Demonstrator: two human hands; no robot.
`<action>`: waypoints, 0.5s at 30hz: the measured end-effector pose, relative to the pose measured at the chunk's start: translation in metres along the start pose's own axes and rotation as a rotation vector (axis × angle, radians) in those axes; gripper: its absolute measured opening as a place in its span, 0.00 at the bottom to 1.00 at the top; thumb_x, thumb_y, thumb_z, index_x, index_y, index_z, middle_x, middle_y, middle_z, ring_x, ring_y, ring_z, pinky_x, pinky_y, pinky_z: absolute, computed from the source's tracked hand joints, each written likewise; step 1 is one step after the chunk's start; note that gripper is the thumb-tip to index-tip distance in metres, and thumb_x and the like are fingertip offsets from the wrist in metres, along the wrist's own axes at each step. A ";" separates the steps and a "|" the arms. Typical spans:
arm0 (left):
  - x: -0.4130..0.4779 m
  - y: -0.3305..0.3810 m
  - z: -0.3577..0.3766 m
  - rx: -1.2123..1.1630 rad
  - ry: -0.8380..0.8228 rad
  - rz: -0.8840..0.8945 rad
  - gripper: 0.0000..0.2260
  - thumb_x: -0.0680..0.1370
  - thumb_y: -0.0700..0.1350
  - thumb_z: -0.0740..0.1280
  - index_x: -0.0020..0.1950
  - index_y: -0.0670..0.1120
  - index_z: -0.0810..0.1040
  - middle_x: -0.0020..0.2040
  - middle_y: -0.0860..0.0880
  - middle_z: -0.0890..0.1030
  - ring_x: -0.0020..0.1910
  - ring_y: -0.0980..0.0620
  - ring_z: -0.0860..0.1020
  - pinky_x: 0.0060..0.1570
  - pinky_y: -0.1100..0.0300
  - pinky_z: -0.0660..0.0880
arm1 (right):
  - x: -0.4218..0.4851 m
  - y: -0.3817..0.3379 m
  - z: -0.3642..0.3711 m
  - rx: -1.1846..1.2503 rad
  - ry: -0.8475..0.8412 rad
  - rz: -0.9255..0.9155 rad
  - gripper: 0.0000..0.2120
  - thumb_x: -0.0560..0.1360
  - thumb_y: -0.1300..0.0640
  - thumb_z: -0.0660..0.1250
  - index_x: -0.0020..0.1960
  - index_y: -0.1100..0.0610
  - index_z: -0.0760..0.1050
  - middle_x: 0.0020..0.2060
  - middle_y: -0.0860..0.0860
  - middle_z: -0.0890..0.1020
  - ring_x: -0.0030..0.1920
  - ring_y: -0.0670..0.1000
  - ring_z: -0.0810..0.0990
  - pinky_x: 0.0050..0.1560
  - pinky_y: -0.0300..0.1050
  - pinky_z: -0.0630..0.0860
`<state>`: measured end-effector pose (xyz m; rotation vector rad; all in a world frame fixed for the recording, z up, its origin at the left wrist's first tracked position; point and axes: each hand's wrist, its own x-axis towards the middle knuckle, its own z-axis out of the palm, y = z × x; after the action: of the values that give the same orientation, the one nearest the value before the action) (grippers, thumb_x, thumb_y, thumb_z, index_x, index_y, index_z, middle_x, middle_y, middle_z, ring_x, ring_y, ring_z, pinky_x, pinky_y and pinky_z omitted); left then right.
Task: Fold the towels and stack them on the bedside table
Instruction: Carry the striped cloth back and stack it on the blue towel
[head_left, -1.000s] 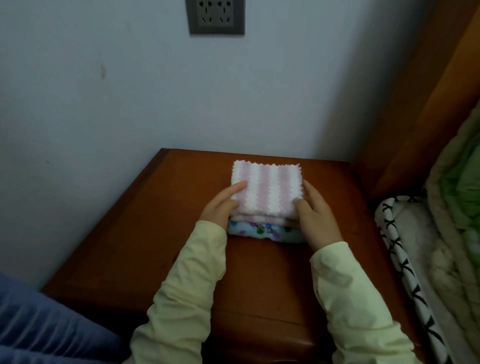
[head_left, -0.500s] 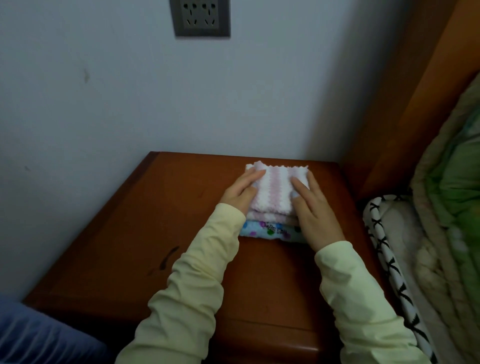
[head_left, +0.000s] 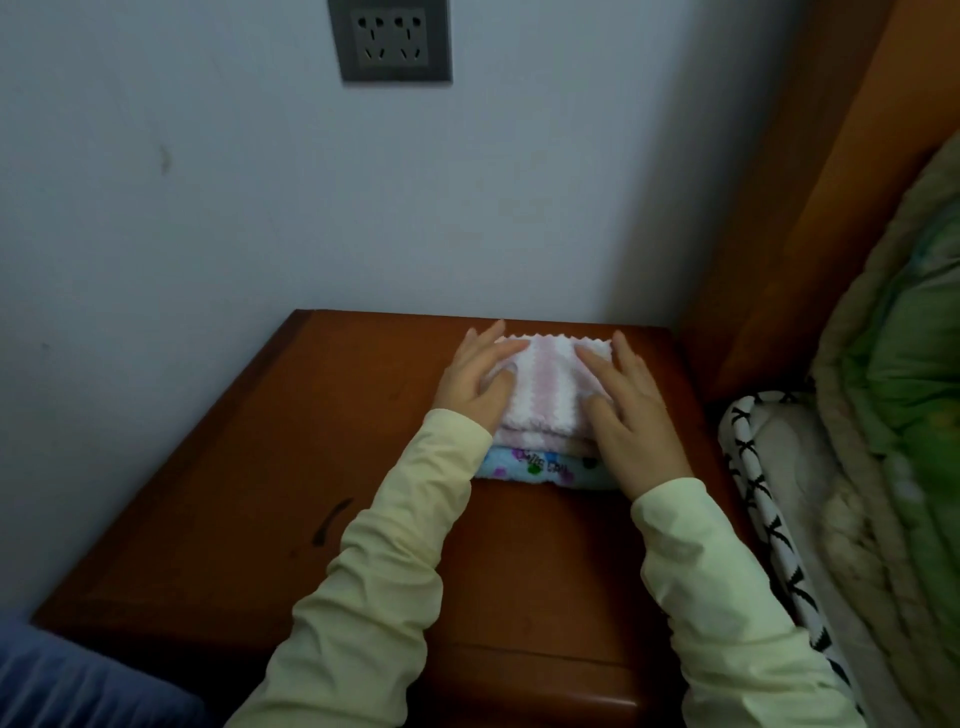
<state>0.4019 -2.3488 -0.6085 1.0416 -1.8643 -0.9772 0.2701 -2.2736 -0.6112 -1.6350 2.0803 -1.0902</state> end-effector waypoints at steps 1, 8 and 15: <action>0.001 -0.001 0.003 0.039 -0.046 0.005 0.17 0.78 0.34 0.57 0.63 0.45 0.75 0.74 0.49 0.64 0.76 0.52 0.53 0.75 0.55 0.46 | 0.002 0.000 0.002 -0.040 -0.030 -0.026 0.21 0.80 0.59 0.53 0.71 0.45 0.63 0.76 0.46 0.53 0.76 0.51 0.47 0.73 0.45 0.47; 0.001 -0.018 0.012 0.042 -0.150 -0.100 0.15 0.78 0.39 0.62 0.63 0.47 0.75 0.74 0.50 0.62 0.75 0.50 0.56 0.73 0.59 0.55 | 0.005 0.011 0.019 0.095 -0.084 0.088 0.19 0.80 0.54 0.54 0.71 0.50 0.64 0.76 0.46 0.55 0.76 0.48 0.51 0.73 0.43 0.50; 0.004 -0.005 -0.003 -0.695 -0.005 -0.523 0.17 0.79 0.52 0.56 0.66 0.50 0.70 0.64 0.54 0.71 0.61 0.55 0.71 0.62 0.60 0.66 | 0.007 0.012 0.001 0.651 0.085 0.315 0.19 0.80 0.57 0.52 0.71 0.52 0.64 0.71 0.45 0.65 0.71 0.44 0.62 0.68 0.36 0.57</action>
<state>0.4048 -2.3549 -0.6105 1.0819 -1.0996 -1.7629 0.2601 -2.2792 -0.6189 -0.9322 1.6813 -1.5202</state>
